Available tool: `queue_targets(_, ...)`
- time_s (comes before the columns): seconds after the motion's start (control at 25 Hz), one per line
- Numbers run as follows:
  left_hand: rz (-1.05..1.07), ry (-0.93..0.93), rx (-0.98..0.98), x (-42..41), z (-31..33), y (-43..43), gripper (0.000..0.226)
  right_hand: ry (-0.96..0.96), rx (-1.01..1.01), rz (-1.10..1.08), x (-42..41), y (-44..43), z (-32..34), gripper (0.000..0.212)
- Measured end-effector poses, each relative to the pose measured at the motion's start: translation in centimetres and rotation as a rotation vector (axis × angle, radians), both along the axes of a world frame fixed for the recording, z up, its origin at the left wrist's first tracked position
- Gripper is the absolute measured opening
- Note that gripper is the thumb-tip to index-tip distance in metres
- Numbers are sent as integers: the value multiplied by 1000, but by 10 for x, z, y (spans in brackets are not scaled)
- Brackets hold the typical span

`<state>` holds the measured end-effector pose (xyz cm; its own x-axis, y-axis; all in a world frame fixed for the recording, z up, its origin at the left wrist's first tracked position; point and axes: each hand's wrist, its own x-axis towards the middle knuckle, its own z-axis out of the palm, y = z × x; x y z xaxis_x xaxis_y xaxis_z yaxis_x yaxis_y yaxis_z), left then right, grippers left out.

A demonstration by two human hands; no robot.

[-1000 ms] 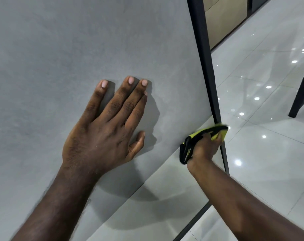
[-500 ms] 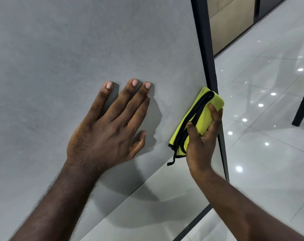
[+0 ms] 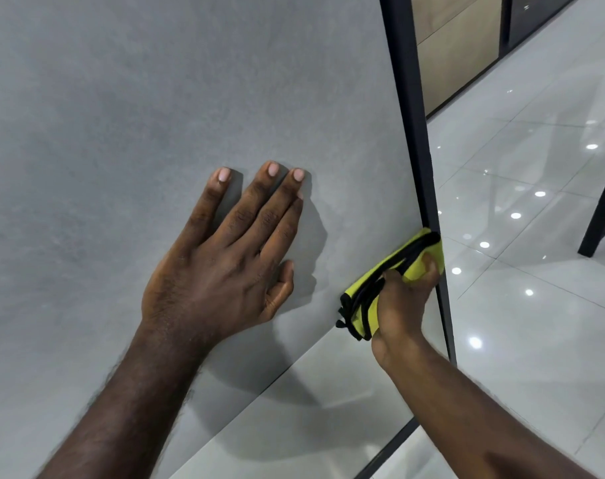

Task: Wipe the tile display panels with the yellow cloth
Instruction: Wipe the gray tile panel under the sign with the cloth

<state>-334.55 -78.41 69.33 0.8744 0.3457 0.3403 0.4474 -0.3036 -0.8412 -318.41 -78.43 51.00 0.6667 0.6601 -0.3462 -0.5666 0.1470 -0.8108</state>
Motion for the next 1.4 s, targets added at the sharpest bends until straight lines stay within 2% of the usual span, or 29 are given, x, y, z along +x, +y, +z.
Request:
queue_targets(0.16,-17,2,22,-1,-2,2,70,-501,243,-69,-14,-2,-3,73)
queue_targets(0.2,-19,4,19,-1,-3,3,69,-474,220,-76,-17,4,-14,74)
queue_targets(0.28,-15,6,15,-1,-3,4,67,-225,39,-40,-23,5,-14,76)
queue_targets(0.32,-17,-7,6,-1,-2,4,65,-238,22,-39,-24,2,3,78)
queue_targets(0.44,-15,-188,-39,-5,13,-8,58,-781,416,-90,-3,6,71,75)
queue_targets(0.48,-8,-264,-30,-9,24,-14,58,-885,462,-159,9,17,100,75)
queue_targets(0.6,13,-405,51,-35,64,-26,66,-706,345,-212,28,34,173,75)
queue_targets(0.64,16,-441,79,-49,76,-31,68,-873,399,-229,19,27,187,74)
queue_targets(0.72,22,-491,118,-76,94,-39,70,-1414,574,-199,15,21,200,70)
queue_targets(0.76,26,-510,132,-89,98,-44,71,-1505,607,-222,22,23,217,68)
queue_targets(0.8,29,-522,141,-102,100,-49,72,-1421,563,-255,26,28,241,67)
queue_targets(0.88,28,-520,141,-124,100,-58,73,-977,403,-240,20,25,290,71)
queue_targets(0.92,25,-516,139,-133,100,-62,73,-936,366,-222,3,20,307,71)
queue_targets(0.96,16,-515,138,-146,100,-66,73,-1128,428,-239,-23,6,315,70)
queue_targets(1.04,6,-513,145,-172,98,-72,74,-1770,685,-183,-61,-12,300,68)
queue_targets(1.08,1,-505,144,-185,95,-75,75,-1933,763,-158,-63,-15,300,68)
queue_targets(1.12,-11,-497,138,-197,92,-77,75,-1915,749,-202,-64,-16,307,67)
queue_targets(1.16,-25,-492,137,-207,89,-78,74,-1735,632,-268,-64,-11,315,66)
queue_targets(1.24,-53,-488,153,-216,83,-78,72,-1102,365,-272,-74,-11,336,70)
queue_targets(1.28,-61,-495,166,-217,80,-78,71,-1023,313,-278,-92,-14,332,70)
queue_targets(1.32,-63,-506,175,-217,77,-78,70,-1213,357,-309,-111,-21,318,67)
queue_targets(1.36,-62,-517,181,-217,76,-76,70,-1548,473,-313,-121,-26,289,63)
queue_targets(1.4,-61,-532,186,-216,74,-74,70,-1832,582,-226,-127,-32,252,62)
